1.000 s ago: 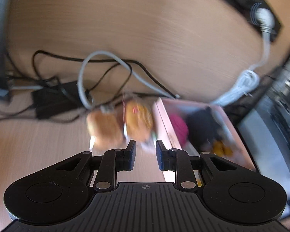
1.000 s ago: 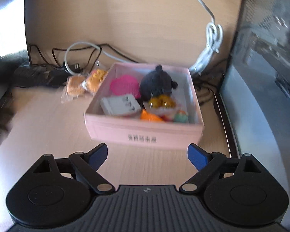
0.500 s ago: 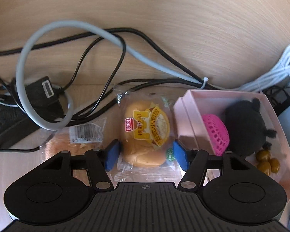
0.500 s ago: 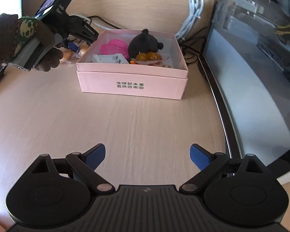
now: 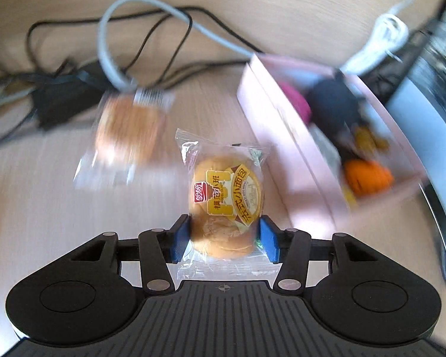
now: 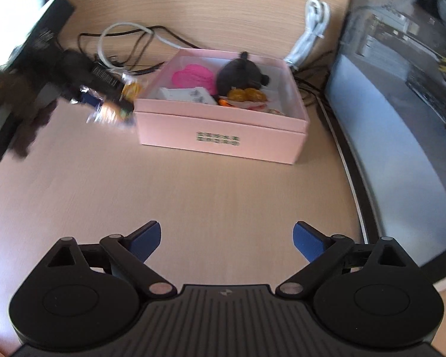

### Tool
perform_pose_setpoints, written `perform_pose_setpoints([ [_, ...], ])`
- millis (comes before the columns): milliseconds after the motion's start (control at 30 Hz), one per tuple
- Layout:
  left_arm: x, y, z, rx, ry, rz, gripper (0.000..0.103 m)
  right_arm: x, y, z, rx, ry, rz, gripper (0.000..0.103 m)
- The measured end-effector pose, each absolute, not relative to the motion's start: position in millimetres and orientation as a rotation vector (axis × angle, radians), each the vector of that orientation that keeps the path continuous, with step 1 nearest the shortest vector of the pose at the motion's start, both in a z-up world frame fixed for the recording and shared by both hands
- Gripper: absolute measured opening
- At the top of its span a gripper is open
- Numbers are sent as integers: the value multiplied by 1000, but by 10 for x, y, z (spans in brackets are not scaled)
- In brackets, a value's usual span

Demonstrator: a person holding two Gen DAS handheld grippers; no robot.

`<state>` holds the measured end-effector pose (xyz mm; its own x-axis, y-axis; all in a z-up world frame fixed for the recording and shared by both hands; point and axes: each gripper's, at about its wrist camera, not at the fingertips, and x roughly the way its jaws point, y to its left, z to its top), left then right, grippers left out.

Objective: Organize objects
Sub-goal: 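Grasp the yellow-labeled packaged bread bun with the left tool, then grasp the barcode-labeled bread bun with the right tool while the left tool holds its bun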

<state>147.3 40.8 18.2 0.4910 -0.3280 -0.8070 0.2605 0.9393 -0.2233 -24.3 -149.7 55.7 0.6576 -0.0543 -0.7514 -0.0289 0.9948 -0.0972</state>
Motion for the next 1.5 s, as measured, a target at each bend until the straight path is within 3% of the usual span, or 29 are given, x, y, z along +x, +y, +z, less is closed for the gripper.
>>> perform_pose_setpoints([
  [267,507,1097,213,-200,997,-274,54,-79,-1099,516,-144,848,116,98],
  [633,-71,1780,240,-331,946,-56,54,518,-289,678,-187,752,290,100],
  [867,-188,1899,240,-352,946,-37,54,1214,93,730,-157,696,301,100],
  [1233,-161,1882,258,-325,966,-48,55,2520,502,357,-30,861,149,100],
  [1333,-151,1881,264,-319,965,-57,55,2566,583,300,-89,889,178,85],
  [1400,-129,1883,264,-319,965,-63,55,2519,586,295,-126,894,196,62],
  [1500,-92,1860,264,-314,964,-81,55,2363,494,357,-123,911,231,57],
])
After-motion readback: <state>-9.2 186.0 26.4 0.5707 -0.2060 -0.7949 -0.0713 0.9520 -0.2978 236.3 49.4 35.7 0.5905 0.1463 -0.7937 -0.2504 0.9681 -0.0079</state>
